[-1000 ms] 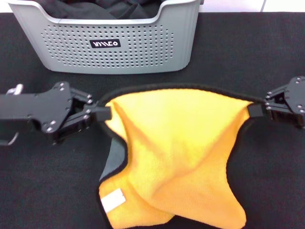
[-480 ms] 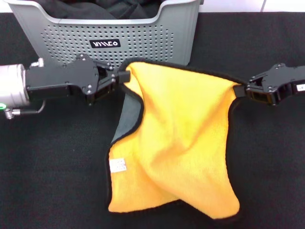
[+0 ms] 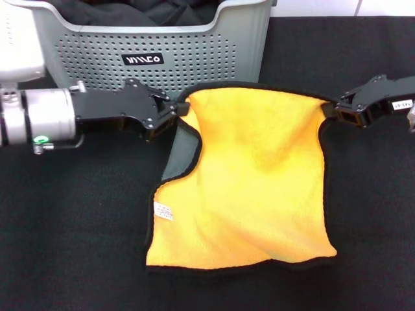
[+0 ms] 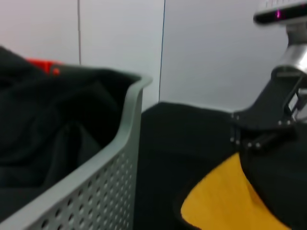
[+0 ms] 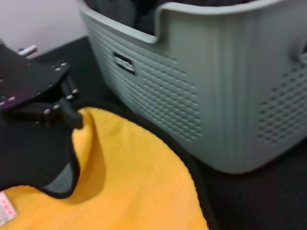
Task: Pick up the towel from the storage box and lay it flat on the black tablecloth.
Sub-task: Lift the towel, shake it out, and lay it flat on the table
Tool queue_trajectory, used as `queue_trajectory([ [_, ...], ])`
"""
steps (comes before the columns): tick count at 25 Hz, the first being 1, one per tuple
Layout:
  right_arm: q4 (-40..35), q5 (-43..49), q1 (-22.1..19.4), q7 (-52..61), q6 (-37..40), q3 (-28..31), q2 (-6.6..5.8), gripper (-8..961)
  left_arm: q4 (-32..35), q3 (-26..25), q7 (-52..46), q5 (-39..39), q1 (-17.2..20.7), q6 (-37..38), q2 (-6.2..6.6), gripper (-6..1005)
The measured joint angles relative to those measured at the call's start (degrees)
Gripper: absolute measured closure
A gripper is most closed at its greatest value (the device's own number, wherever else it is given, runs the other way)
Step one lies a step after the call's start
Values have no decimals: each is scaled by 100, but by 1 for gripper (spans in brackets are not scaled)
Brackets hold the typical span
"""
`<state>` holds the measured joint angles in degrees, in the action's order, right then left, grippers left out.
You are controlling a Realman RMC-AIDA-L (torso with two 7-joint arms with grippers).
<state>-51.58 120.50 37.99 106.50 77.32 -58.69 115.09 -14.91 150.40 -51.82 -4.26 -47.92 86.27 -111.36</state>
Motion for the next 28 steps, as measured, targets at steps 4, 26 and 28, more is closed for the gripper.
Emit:
queue_trajectory([
  [4, 41, 127, 71, 28, -241, -2, -5, 935, -9, 108, 21, -3, -80, -223, -84, 983],
  [26, 874, 748, 785, 41, -1536, -581, 38, 935, -44, 350, 1629, -294, -271, -1000, -162, 984],
  [28, 931, 772, 824, 41, -1597, -585, 39, 935, -80, 492, 1934, -294, -326, -1149, -172, 983],
])
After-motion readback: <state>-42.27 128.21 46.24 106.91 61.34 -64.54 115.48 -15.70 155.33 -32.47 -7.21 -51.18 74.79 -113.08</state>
